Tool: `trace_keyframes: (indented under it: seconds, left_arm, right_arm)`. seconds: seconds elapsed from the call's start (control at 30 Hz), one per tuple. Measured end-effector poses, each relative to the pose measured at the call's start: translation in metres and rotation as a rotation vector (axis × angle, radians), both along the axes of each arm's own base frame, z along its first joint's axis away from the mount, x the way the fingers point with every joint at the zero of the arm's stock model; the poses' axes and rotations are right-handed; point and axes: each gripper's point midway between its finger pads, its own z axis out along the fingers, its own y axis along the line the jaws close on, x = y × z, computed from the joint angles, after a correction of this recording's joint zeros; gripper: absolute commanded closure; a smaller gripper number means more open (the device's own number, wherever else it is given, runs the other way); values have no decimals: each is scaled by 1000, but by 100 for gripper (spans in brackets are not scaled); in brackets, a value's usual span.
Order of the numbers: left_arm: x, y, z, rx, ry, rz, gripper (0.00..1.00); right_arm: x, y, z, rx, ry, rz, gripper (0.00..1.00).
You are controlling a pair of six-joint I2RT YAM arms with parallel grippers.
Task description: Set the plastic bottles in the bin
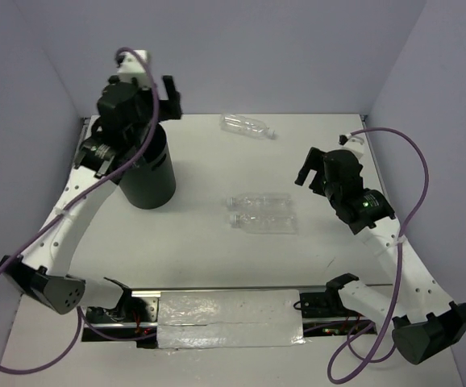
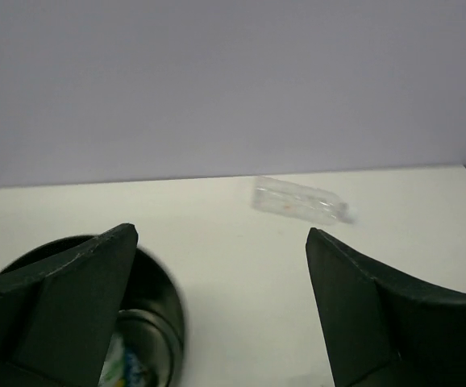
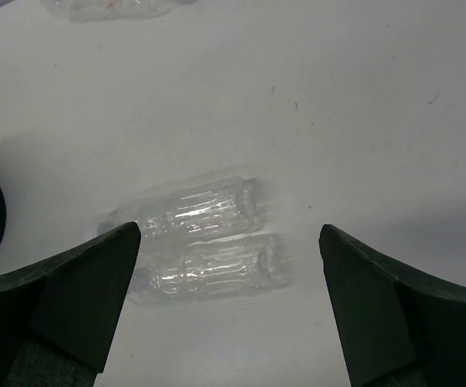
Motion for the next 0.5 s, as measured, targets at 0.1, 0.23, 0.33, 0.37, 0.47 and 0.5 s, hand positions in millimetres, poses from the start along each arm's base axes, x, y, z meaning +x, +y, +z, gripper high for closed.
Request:
trace_keyframes:
  seconds: [0.1,0.23,0.33,0.37,0.47,0.5]
  left_arm:
    - [0,-72,-2,42,30,-168,1]
    - [-6,-161,-68,149,197,-404,1]
    - [-21,-208,-138,241,365,-564,1]
    - [-28,-220,-159,269,417,-615,1]
    - [-46,-250,-213,324,552,-738,1]
    - [-52,-259,-227,344,586,-774,1]
  right_arm:
    - [-2,-2,4,9,-13,-13,0]
    - [-11,-10,8,21,-36,-44,0]
    - [-21,-18,8,30,-45,-82,0]
    - [-24,-21,7,37,-49,-100,0]
    - [-33,-29,4,51,-58,-140,0]
    - [-36,-30,3,56,-59,-151,0]
